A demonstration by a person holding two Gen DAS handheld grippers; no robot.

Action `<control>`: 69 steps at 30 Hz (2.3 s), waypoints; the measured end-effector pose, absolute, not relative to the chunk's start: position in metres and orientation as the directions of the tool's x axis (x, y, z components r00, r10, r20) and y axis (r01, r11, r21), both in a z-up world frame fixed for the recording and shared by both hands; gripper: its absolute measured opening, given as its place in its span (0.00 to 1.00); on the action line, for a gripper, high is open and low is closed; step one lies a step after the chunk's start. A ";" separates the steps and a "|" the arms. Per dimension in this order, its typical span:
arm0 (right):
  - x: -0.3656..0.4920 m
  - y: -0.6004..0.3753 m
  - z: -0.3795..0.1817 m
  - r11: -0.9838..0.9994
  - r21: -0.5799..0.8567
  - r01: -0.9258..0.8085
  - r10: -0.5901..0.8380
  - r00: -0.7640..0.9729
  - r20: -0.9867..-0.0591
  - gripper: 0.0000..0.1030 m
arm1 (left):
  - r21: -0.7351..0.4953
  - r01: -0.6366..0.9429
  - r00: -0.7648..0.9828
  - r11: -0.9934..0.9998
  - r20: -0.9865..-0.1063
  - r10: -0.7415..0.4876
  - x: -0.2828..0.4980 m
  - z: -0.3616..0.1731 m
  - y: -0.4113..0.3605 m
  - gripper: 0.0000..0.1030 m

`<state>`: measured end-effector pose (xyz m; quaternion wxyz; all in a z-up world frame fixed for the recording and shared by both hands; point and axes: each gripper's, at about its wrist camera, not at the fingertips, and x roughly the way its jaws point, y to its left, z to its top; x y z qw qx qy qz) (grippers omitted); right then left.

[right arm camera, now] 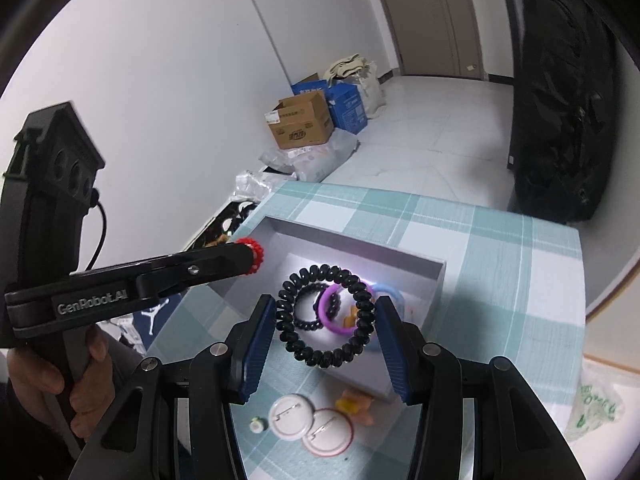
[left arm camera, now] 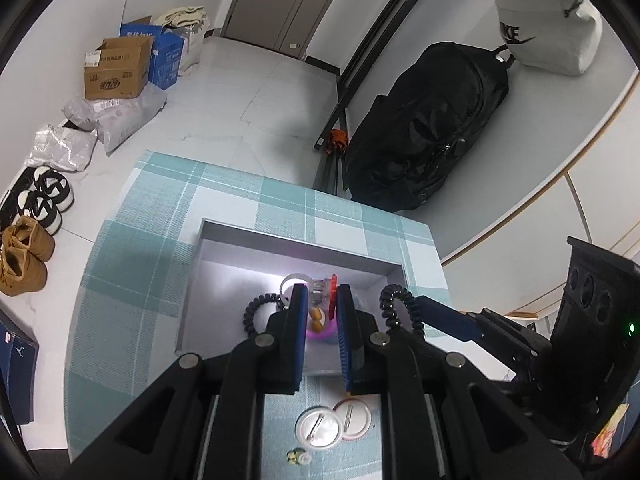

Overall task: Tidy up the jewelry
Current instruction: 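Carry the pacifier charm and hair tie into the box and open both tools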

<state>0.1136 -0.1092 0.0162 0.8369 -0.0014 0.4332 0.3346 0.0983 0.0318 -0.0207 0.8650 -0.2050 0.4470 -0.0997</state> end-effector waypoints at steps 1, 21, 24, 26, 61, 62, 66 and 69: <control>0.115 -0.109 0.016 0.773 0.285 -0.566 0.560 0.399 -0.726 0.48 | -0.449 -0.014 0.576 0.894 -0.734 -0.360 0.101 -0.022 0.031 0.09; 0.148 -0.114 -0.005 0.757 0.363 -0.543 0.596 0.345 -0.725 0.48 | -0.445 -0.057 0.509 0.894 -0.783 -0.357 0.133 -0.045 0.031 0.09; 0.152 -0.115 -0.007 0.760 0.375 -0.530 0.596 0.340 -0.727 0.48 | -0.450 -0.055 0.499 0.891 -0.786 -0.366 0.135 -0.047 0.031 0.09; 0.152 -0.117 -0.007 0.762 0.384 -0.522 0.598 0.338 -0.727 0.48 | -0.450 -0.055 0.493 0.891 -0.788 -0.368 0.136 -0.049 0.031 0.09; 0.124 -0.132 0.022 0.838 0.254 -0.484 0.496 0.479 -0.724 0.83 | -0.378 -0.057 0.575 0.924 -0.769 -0.280 0.106 -0.022 0.032 0.55; 0.122 -0.133 0.022 0.842 0.249 -0.479 0.489 0.483 -0.726 0.84 | -0.374 -0.050 0.578 0.926 -0.767 -0.279 0.103 -0.021 0.031 0.55; 0.111 -0.136 0.023 0.856 0.233 -0.460 0.469 0.505 -0.724 0.88 | -0.349 -0.034 0.591 0.936 -0.763 -0.263 0.091 -0.017 0.030 0.56; 0.102 -0.136 0.023 0.862 0.222 -0.456 0.458 0.510 -0.728 0.91 | -0.341 -0.024 0.597 0.940 -0.759 -0.260 0.082 -0.016 0.030 0.63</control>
